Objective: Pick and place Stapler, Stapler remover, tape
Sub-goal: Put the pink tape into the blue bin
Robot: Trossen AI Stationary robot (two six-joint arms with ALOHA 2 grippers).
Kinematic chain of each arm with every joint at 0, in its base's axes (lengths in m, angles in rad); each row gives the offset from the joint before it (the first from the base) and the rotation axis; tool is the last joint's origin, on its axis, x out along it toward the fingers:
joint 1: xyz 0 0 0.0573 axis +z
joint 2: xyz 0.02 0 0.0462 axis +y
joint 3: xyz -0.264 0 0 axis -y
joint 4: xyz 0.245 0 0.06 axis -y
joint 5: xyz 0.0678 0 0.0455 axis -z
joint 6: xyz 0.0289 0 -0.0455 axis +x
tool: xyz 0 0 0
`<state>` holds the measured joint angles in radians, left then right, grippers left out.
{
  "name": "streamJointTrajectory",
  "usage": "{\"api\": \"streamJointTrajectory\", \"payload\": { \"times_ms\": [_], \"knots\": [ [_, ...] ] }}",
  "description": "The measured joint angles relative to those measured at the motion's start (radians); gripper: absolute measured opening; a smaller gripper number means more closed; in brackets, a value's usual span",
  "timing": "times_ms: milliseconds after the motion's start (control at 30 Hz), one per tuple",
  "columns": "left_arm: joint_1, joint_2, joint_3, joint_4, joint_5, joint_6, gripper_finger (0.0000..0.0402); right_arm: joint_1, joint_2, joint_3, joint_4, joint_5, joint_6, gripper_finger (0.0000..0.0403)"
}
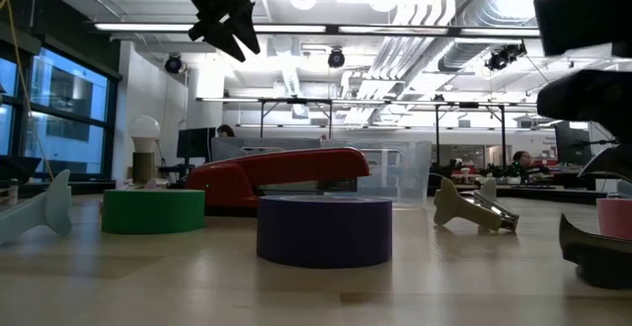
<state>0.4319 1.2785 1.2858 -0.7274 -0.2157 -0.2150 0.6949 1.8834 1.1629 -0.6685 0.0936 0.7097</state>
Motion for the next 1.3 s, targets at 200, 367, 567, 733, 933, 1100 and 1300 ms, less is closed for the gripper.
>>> {"api": "streamJointTrajectory", "payload": {
  "times_ms": [200, 367, 567, 733, 933, 1100, 1300],
  "knots": [
    [0.000, 0.000, 0.000, -0.009, 0.000, 0.000, 0.0241, 0.000, 0.014, 0.002, 0.001, -0.007, 0.026, 0.0184],
    [0.000, 0.000, 0.000, -0.009, 0.003, -0.004, 0.0241, -0.001, 0.014, 0.002, -0.008, -0.014, 0.064, 0.0151],
    [0.000, 0.000, 0.000, -0.009, 0.005, -0.004, 0.0241, -0.001, 0.014, 0.002, -0.014, -0.018, 0.102, 0.0079],
    [0.000, 0.000, 0.000, -0.009, 0.005, -0.004, 0.0241, -0.002, 0.012, 0.002, -0.012, -0.026, 0.122, 0.0034],
    [0.000, 0.000, 0.000, -0.009, 0.006, -0.004, 0.0241, -0.012, -0.004, -0.001, -0.014, -0.068, 0.167, 0.0034],
    [0.000, 0.000, 0.000, -0.019, 0.007, -0.002, 0.0241, -0.019, -0.066, -0.001, -0.018, -0.052, 0.173, 0.0034],
    [0.000, 0.000, 0.000, -0.054, 0.008, 0.003, 0.0241, -0.049, -0.196, -0.001, -0.063, 0.014, 0.173, 0.0034]
  ]
}}
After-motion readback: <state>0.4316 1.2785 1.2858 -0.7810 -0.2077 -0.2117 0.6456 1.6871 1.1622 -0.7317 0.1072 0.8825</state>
